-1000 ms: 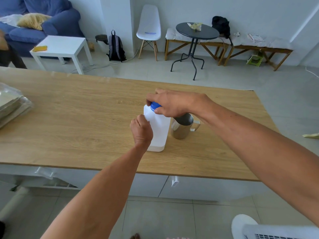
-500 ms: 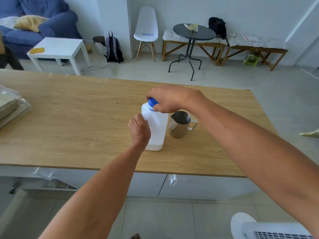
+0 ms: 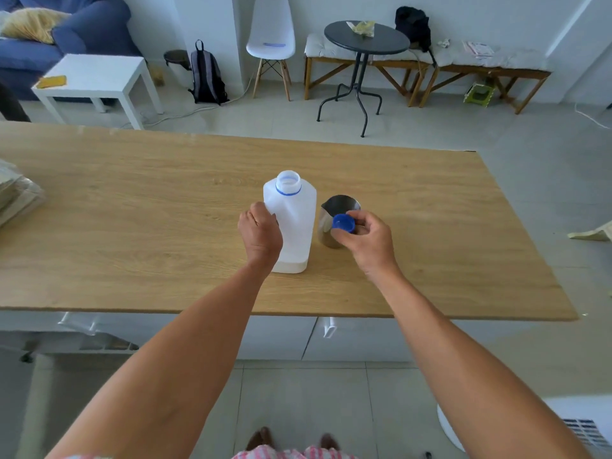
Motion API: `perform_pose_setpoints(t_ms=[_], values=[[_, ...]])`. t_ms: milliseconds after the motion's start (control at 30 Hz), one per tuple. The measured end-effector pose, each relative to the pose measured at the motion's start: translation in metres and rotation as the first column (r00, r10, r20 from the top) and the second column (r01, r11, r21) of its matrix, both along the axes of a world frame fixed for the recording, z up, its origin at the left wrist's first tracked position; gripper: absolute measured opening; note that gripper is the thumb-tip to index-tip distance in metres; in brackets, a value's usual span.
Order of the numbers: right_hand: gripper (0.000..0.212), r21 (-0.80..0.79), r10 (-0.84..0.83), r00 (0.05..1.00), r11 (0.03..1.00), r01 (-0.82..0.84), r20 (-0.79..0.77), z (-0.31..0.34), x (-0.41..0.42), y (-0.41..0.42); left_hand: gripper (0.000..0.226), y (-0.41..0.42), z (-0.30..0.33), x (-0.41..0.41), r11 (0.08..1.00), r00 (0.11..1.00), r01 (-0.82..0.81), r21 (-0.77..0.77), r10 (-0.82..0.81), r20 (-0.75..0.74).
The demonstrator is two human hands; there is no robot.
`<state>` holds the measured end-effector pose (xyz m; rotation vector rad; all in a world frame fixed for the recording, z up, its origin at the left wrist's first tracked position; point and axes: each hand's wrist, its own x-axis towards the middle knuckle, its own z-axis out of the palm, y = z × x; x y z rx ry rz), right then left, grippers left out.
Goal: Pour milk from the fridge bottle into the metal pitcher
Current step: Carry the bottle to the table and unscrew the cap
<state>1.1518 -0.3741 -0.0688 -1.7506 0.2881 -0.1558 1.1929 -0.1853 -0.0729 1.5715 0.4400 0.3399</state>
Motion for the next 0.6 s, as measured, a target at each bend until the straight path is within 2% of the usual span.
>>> perform_pose_setpoints(t_ms=[267, 433, 600], values=[[0.041, -0.291, -0.062, 0.978, 0.957, 0.001, -0.2, -0.085, -0.021, -0.009, 0.035, 0.0, -0.004, 0.003, 1.0, 1.0, 0.019, -0.015, -0.018, 0.006], [0.044, -0.407, -0.083, 0.974, 0.914, -0.009, -0.21, -0.109, -0.021, -0.007, 0.022, 0.002, -0.007, 0.004, 1.0, 0.999, 0.03, 0.007, -0.031, 0.013], [0.053, -0.484, -0.088, 0.972, 0.875, -0.03, -0.218, -0.116, -0.021, -0.004, 0.025, 0.0, -0.006, 0.003, 0.999, 0.999, 0.032, -0.009, -0.031, 0.024]])
